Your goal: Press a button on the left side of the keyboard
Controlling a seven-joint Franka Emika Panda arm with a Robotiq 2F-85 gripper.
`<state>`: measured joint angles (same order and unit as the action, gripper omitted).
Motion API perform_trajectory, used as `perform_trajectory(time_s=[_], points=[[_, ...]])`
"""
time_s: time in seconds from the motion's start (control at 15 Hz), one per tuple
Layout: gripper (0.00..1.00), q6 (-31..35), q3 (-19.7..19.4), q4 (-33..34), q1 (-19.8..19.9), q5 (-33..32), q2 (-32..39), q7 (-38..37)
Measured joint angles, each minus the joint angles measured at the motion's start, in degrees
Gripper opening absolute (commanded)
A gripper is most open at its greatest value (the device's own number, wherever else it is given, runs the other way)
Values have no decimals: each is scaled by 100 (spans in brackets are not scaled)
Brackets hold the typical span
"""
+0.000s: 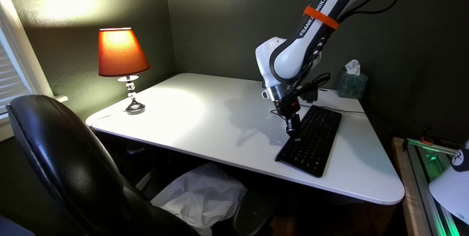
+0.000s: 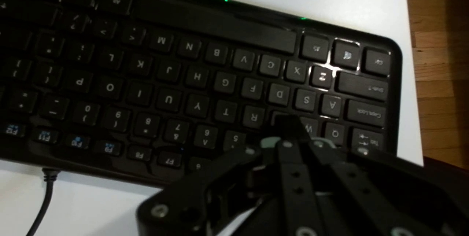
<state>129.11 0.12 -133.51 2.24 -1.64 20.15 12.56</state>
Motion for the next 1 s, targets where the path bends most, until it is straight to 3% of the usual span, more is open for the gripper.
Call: perform_trajectory(time_s=[0.67, 1.0], points=[[99, 32, 0, -244, -1, -1, -466, -56], [100, 345, -10, -568, 0, -2, -901, -113]])
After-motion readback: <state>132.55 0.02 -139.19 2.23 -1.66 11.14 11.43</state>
